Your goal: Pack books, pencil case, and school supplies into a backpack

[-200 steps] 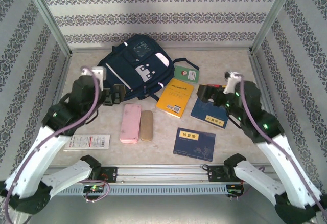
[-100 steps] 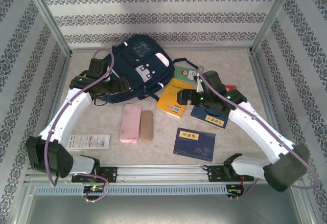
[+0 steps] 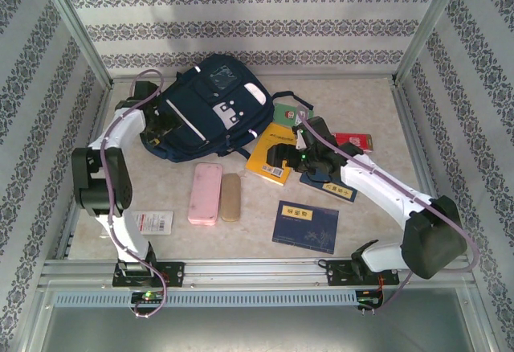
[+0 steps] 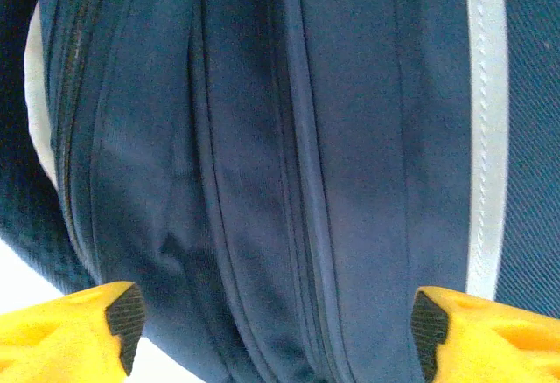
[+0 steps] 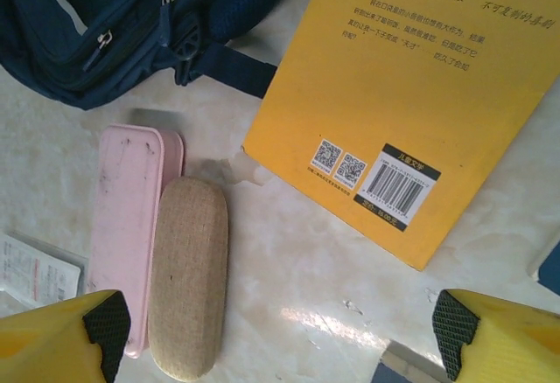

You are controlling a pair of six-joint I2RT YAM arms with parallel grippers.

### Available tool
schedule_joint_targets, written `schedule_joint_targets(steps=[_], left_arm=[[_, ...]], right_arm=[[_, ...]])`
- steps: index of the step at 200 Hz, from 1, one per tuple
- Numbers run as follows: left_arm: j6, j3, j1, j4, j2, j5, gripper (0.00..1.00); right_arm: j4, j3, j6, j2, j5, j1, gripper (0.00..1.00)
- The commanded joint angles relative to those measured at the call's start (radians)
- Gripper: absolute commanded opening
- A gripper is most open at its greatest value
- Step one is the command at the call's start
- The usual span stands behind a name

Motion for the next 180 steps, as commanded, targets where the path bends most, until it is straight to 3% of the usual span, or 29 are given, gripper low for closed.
schedule_joint_targets(steps=[1, 48, 94, 140, 157, 180], left_arm=[[-0.001, 0.054, 0.016, -0.029, 0.024, -0.051, 0.78], [-0.012, -0.011, 0.045, -0.040, 0.020, -0.108, 0.75], [-0.052, -0.117, 0.062, 0.012, -0.010, -0.063, 0.76], [-0.087, -0.054, 0.050, 0.051, 0.101, -0.002, 0.74], [-0.088, -0.025, 0.042, 0.058, 0.124, -0.010, 0.66], [-0.100, 0.009, 0.039, 0.063, 0.137, 0.028, 0.36]], right_arm=[[0.095, -0.021, 0.068, 0.027, -0.012, -0.006, 0.89], [0.187, 0.019, 0.144, 0.173, -0.069, -0.019, 0.86], [0.223, 0.051, 0.161, 0.246, -0.071, -0.003, 0.84], [0.249, 0.038, 0.172, 0.254, -0.084, -0.001, 0.84], [0.252, 0.032, 0.165, 0.248, -0.084, 0.002, 0.82], [0.266, 0.019, 0.162, 0.241, -0.094, 0.005, 0.78]])
